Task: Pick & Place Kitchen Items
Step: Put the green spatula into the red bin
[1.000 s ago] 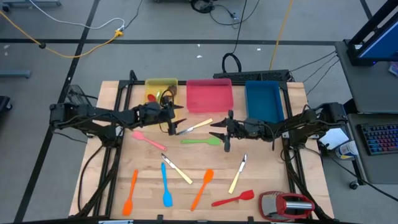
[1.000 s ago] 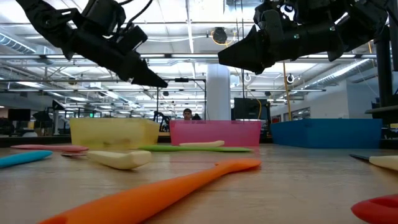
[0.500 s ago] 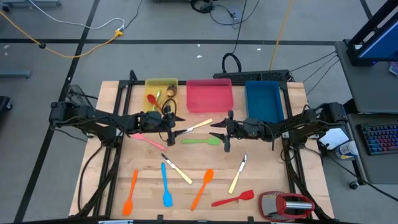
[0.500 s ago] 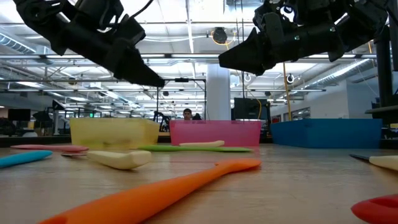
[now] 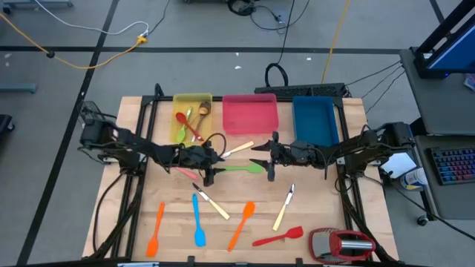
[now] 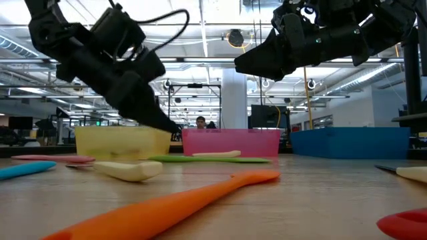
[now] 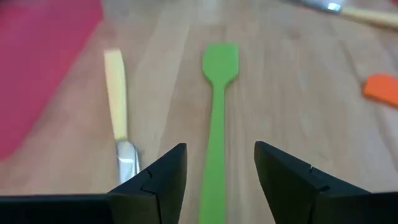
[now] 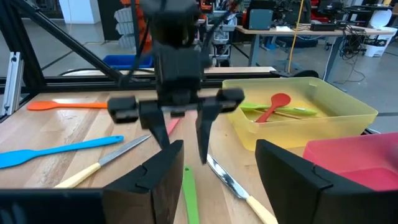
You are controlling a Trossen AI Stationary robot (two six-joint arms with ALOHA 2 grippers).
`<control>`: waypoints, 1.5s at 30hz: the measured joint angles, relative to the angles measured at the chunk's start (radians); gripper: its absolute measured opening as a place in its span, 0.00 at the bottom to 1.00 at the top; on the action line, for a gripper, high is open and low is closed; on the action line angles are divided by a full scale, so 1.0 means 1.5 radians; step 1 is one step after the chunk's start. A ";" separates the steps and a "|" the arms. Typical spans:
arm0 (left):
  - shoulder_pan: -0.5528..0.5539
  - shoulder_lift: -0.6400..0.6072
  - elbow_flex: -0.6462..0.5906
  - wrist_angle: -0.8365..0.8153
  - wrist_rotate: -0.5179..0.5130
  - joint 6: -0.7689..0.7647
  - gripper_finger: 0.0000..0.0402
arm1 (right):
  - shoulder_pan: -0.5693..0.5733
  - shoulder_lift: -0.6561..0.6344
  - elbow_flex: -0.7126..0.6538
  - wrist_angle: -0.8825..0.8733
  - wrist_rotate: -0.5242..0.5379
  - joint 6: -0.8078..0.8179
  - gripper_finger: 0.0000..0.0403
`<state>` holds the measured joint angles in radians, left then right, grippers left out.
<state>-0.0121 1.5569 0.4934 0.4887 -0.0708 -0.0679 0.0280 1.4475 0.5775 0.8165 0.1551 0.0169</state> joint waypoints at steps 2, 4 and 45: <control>-0.001 0.026 0.000 0.008 0.000 -0.020 0.47 | 0.000 0.000 0.000 0.000 0.000 0.000 0.48; -0.001 0.049 0.000 0.006 0.000 -0.042 0.47 | 0.000 0.000 0.000 0.000 -0.001 0.000 0.48; -0.036 0.139 0.000 0.044 -0.004 -0.091 0.15 | -0.040 0.083 0.000 -0.324 -0.069 0.060 0.48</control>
<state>-0.0662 1.7653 0.4938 0.5541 -0.0769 -0.2050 -0.0326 1.5726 0.5770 0.3300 0.0509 0.1071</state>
